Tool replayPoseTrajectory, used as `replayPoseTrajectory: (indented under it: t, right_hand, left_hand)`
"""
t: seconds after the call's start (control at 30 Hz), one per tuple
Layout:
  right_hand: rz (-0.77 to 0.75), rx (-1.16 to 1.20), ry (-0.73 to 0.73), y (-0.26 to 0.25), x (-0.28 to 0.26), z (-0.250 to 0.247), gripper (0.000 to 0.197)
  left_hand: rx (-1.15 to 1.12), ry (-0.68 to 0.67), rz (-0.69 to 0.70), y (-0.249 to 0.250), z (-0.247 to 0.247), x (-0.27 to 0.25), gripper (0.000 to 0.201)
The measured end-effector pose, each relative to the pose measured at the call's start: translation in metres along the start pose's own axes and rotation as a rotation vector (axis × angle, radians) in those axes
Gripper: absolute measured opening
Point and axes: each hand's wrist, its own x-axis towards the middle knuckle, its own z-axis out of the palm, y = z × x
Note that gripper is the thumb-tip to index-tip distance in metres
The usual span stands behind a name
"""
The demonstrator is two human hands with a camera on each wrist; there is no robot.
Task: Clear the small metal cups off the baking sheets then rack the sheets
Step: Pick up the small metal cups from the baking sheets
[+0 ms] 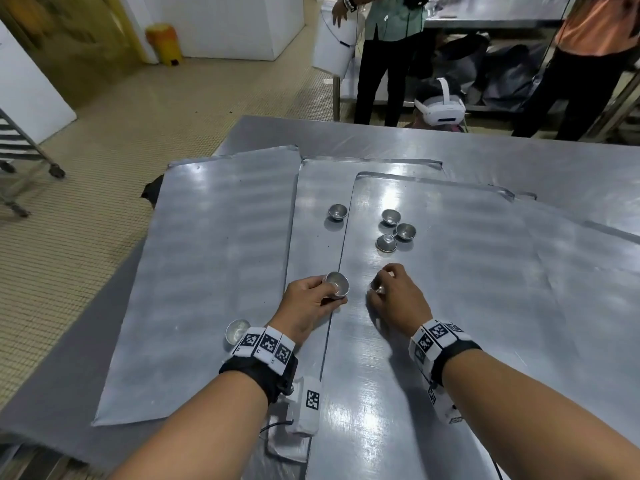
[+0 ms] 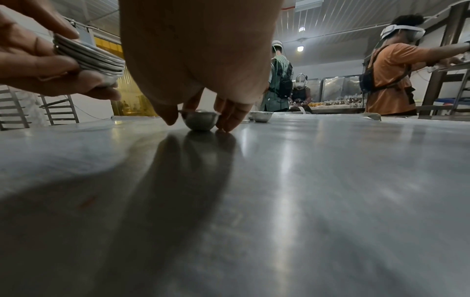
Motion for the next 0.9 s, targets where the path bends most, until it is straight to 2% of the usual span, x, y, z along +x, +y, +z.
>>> replayPoseTrajectory:
  t: [0.27, 0.4, 0.5, 0.6, 0.77, 0.9]
  right_hand:
    - [0.025, 0.038, -0.027, 0.004, -0.001, -0.001, 0.023]
    - [0.082, 0.052, -0.026, 0.006, -0.003, -0.004, 0.051]
    - [0.103, -0.006, -0.054, 0.007, -0.002, -0.005, 0.04]
    - [0.119, 0.063, -0.043, 0.003, 0.002, -0.008, 0.043]
    - [0.005, 0.356, 0.102, -0.025, 0.0, -0.012, 0.055]
    - [-0.107, 0.389, 0.059, -0.046, 0.0, -0.011, 0.057]
  left_hand:
    - [0.003, -0.002, -0.001, -0.002, -0.002, -0.001, 0.015]
    - [0.001, 0.013, -0.003, -0.003, -0.004, 0.001, 0.017]
    - [0.004, 0.027, -0.011, -0.002, -0.003, 0.002, 0.016]
    - [0.002, 0.043, -0.017, -0.002, -0.002, 0.004, 0.014]
    - [-0.04, 0.084, -0.024, -0.004, -0.003, 0.008, 0.018]
    - [-0.076, 0.067, -0.024, -0.002, -0.001, 0.007, 0.021]
